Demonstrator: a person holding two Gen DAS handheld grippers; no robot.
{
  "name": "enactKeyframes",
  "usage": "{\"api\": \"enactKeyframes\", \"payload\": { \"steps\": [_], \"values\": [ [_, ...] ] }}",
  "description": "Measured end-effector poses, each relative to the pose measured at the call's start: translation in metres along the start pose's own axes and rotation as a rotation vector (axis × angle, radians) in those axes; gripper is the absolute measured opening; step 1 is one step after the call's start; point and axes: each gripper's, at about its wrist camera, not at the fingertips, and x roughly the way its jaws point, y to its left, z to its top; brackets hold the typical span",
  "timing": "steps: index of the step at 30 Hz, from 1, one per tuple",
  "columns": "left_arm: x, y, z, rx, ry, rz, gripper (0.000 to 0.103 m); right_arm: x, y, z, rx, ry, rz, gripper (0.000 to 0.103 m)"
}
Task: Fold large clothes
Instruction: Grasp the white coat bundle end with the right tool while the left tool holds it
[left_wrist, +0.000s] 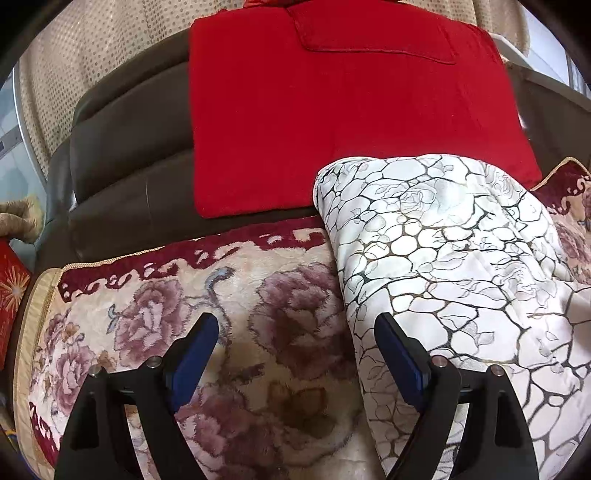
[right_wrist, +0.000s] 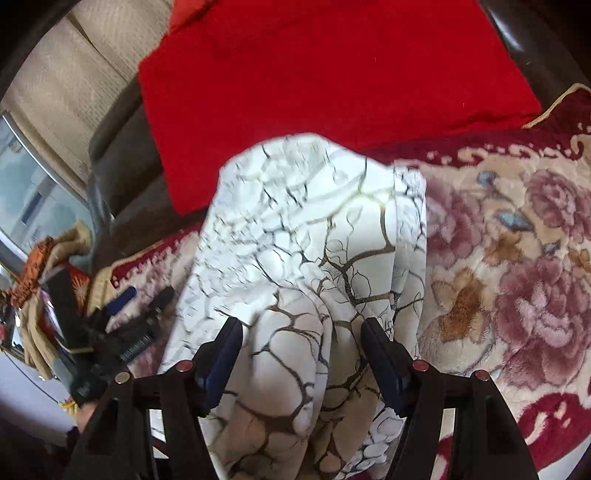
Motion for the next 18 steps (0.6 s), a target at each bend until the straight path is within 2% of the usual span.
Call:
{"api": "enactKeyframes", "payload": {
  "steps": [1,3,4,9,12,18],
  "values": [
    [-0.002,0.001,0.0,-0.01,0.002,-0.016,0.087,-0.005,0.004,0.0,-0.002,-0.009,0.005,0.07],
    [-0.006,0.003,0.0,-0.022,0.007,-0.05,0.087,-0.018,0.009,-0.004,-0.005,-0.037,0.018,0.055],
    [-0.009,0.003,0.0,-0.024,0.006,-0.062,0.087,-0.021,0.011,-0.009,-0.017,-0.028,0.011,0.035],
    [-0.018,-0.003,-0.004,0.009,-0.013,-0.067,0.087,-0.007,0.008,-0.028,-0.034,0.02,-0.007,0.034],
    [-0.018,-0.01,-0.008,0.04,-0.006,-0.068,0.087,0.018,-0.013,-0.037,0.035,0.08,-0.003,0.033],
    [-0.013,-0.02,-0.012,0.085,-0.006,-0.044,0.087,0.018,-0.015,-0.038,0.016,0.071,0.006,0.034]
  ]
}}
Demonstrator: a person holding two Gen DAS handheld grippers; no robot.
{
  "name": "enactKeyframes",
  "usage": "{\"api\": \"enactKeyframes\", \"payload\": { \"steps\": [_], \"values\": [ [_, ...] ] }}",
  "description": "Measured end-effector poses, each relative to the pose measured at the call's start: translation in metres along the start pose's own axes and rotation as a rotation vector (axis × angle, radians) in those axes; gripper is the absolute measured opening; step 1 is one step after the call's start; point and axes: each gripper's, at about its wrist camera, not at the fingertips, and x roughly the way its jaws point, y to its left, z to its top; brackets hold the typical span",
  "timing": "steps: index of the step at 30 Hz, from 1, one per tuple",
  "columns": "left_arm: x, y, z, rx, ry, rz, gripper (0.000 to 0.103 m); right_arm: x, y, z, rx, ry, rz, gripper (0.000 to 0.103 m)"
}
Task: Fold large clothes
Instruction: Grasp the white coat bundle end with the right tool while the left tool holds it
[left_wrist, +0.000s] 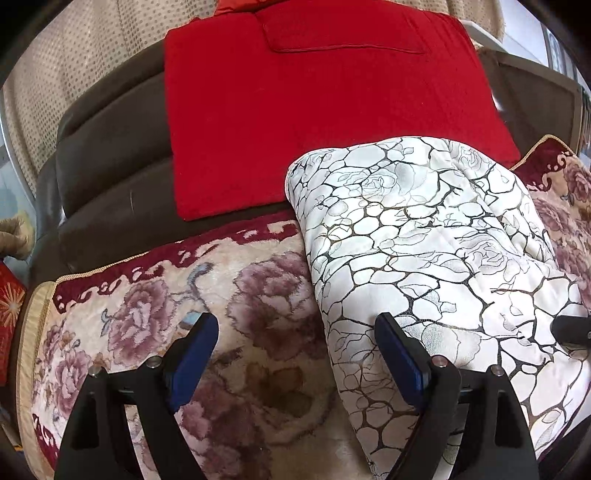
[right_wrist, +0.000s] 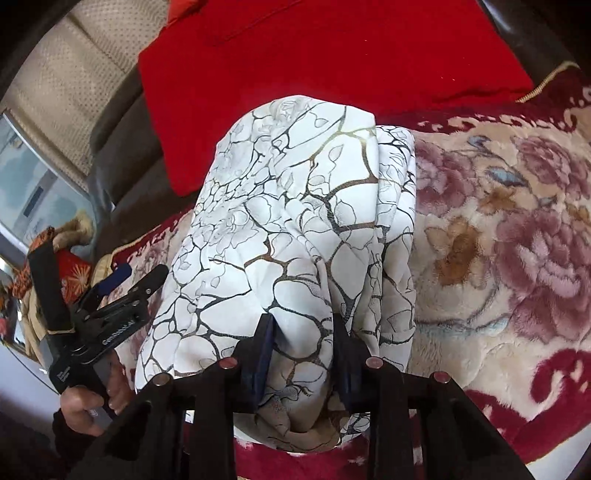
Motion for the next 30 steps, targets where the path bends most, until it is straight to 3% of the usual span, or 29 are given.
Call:
{"api": "enactKeyframes", "payload": {
  "steps": [9,16,18,20,24,26,30],
  "values": [
    [0.002,-0.002,-0.001,0.007,-0.005,-0.003,0.087,0.001,0.01,-0.006,-0.082,-0.042,-0.06,0.034],
    [0.006,-0.001,-0.002,0.007,-0.001,-0.01,0.087,-0.003,0.009,0.001,-0.058,-0.019,-0.046,0.036],
    [0.007,0.0,-0.002,0.005,0.001,-0.015,0.088,-0.007,0.01,0.004,-0.042,-0.009,-0.019,0.043],
    [0.008,0.0,-0.002,0.004,0.002,-0.015,0.088,-0.015,0.009,0.008,-0.016,-0.016,0.061,0.064],
    [0.009,0.0,-0.002,0.005,0.003,-0.017,0.088,-0.032,0.013,0.016,-0.02,-0.087,0.057,0.067],
    [0.009,0.0,-0.002,0.005,0.003,-0.016,0.088,-0.038,0.01,0.02,-0.009,-0.122,0.053,0.073],
    [0.01,0.0,-0.002,0.005,0.0,-0.015,0.088,-0.039,0.001,0.033,0.043,-0.16,0.016,0.073]
  ]
}}
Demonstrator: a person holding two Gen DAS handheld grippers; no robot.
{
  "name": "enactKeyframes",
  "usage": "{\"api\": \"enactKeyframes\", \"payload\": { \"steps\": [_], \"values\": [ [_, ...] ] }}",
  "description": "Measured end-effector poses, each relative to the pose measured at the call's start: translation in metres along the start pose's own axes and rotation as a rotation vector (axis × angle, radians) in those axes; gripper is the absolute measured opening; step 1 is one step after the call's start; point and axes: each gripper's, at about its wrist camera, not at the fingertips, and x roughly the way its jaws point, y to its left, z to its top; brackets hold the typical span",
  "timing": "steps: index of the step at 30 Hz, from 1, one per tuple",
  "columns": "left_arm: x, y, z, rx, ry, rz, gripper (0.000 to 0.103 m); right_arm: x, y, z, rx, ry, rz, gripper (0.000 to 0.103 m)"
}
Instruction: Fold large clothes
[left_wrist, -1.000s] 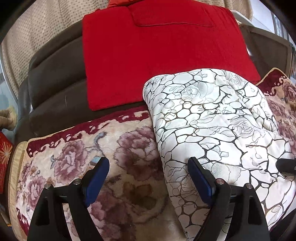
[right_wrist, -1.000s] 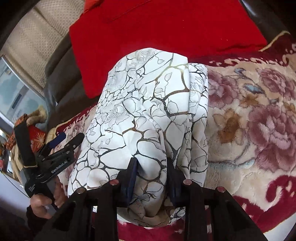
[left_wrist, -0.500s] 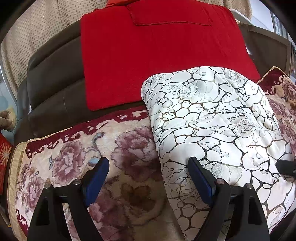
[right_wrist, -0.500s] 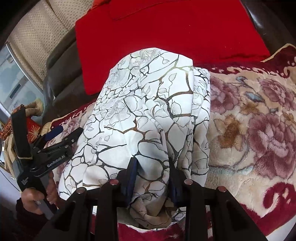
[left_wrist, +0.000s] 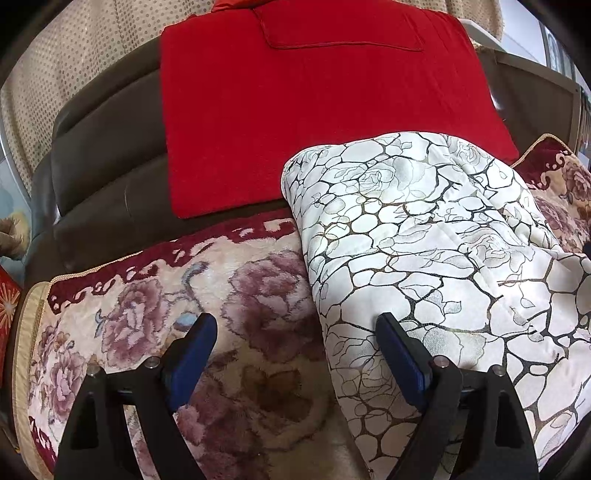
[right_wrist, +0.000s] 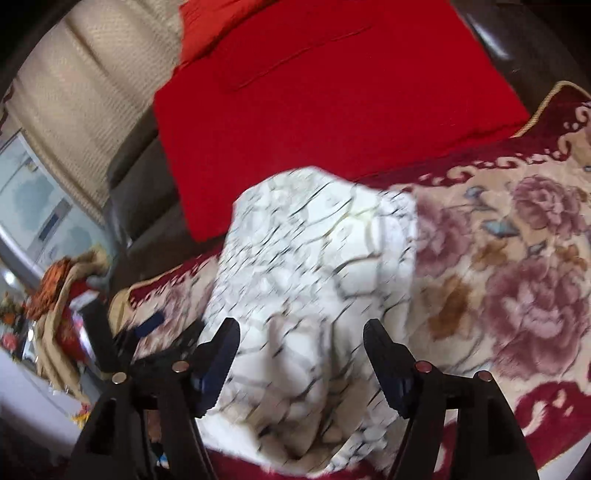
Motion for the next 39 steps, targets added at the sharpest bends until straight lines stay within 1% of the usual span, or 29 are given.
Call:
{"api": "enactKeyframes", "payload": {
  "steps": [2,5,7,8,10,12,15,20,23,26,28,29,33,36,39],
  "values": [
    [0.001,0.0,0.0,-0.001,-0.001,0.0,0.088,0.005,-0.004,0.007,0.021,-0.01,0.0,0.073],
    [0.001,0.0,0.0,-0.001,-0.001,0.0,0.089,0.014,-0.011,0.012,0.04,-0.024,-0.023,0.073],
    [0.003,0.0,0.001,-0.004,-0.001,0.001,0.09,0.02,-0.018,0.01,0.069,-0.023,-0.003,0.073],
    [0.004,0.0,0.001,-0.004,-0.002,0.003,0.091,0.026,-0.021,0.008,0.075,-0.015,0.011,0.073],
    [0.006,-0.001,0.002,-0.007,0.0,0.004,0.092,0.047,-0.022,0.002,0.045,0.044,-0.022,0.073],
    [0.007,-0.001,0.001,-0.009,0.001,0.006,0.092,0.06,-0.023,-0.003,0.038,0.078,-0.045,0.073],
    [0.007,0.0,0.002,-0.012,0.0,0.007,0.092,0.055,-0.023,0.0,0.036,0.061,-0.03,0.073],
    [0.006,0.001,0.001,-0.025,0.004,0.01,0.092,0.048,-0.038,0.003,0.104,0.041,0.034,0.073],
    [0.005,0.0,0.0,-0.032,0.005,0.016,0.092,0.043,-0.046,0.004,0.134,0.008,0.041,0.073],
    [0.002,0.001,0.001,-0.033,0.02,0.006,0.092,0.042,-0.057,0.006,0.166,0.013,0.051,0.073],
    [0.0,0.007,0.003,-0.05,0.038,-0.047,0.092,0.041,-0.063,0.005,0.182,0.014,0.058,0.073],
    [-0.001,0.011,0.004,-0.068,0.045,-0.087,0.092,0.04,-0.068,0.006,0.197,0.013,0.076,0.073],
    [-0.002,0.024,0.007,-0.139,0.066,-0.208,0.092,0.036,-0.086,0.005,0.267,0.009,0.133,0.075],
    [0.006,0.026,0.007,-0.159,0.126,-0.334,0.092,0.035,-0.094,0.006,0.306,0.008,0.194,0.079],
    [0.019,0.024,0.005,-0.182,0.19,-0.427,0.092,0.04,-0.095,0.006,0.303,0.029,0.2,0.08]
  ]
}}
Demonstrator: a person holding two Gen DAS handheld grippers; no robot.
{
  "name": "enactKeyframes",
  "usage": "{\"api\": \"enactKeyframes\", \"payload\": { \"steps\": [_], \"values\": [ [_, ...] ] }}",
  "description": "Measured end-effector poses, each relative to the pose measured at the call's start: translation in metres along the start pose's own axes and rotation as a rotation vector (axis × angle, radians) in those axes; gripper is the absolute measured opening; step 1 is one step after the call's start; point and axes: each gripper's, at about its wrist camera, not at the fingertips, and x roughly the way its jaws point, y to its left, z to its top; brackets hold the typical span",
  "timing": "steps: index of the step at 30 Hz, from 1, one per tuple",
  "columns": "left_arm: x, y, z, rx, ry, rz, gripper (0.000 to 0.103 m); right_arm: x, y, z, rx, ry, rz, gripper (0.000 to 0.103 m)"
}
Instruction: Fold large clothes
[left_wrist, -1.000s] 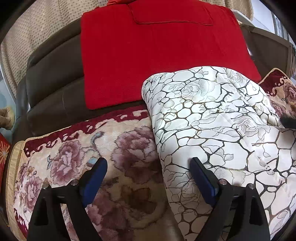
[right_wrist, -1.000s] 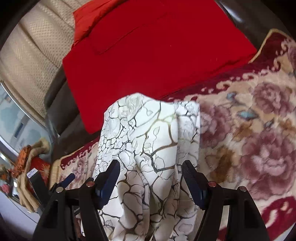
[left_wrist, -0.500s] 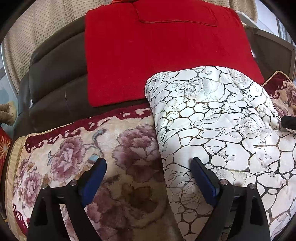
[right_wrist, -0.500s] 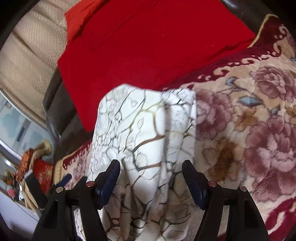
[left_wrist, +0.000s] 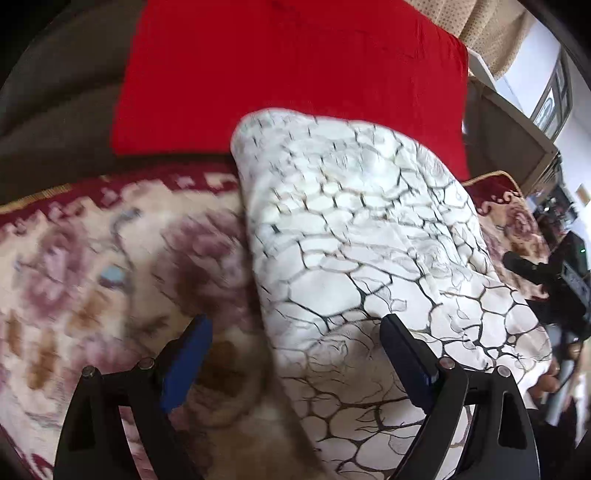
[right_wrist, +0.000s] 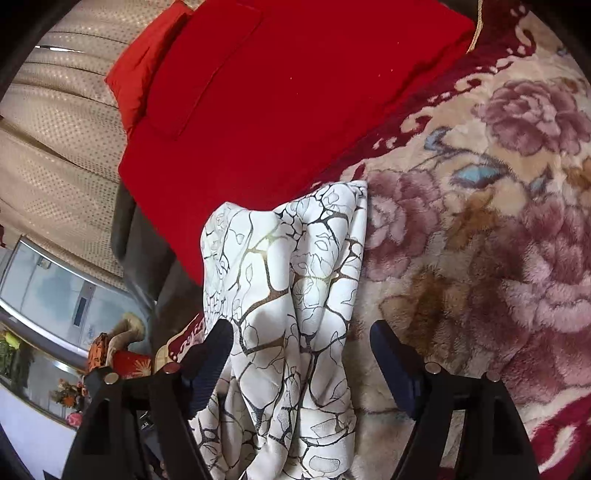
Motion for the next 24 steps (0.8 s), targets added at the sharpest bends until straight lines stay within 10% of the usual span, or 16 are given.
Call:
{"api": "enactKeyframes", "payload": {
  "steps": [11,24],
  "values": [
    [0.037,0.01,0.001,-0.139,0.139,-0.275,0.095,0.041,0.006,-0.004,0.009,0.088,0.09,0.089],
    [0.04,-0.004,-0.006,-0.156,0.061,-0.311,0.098,0.075,0.026,-0.011,-0.062,0.076,0.05,0.069]
  ]
}}
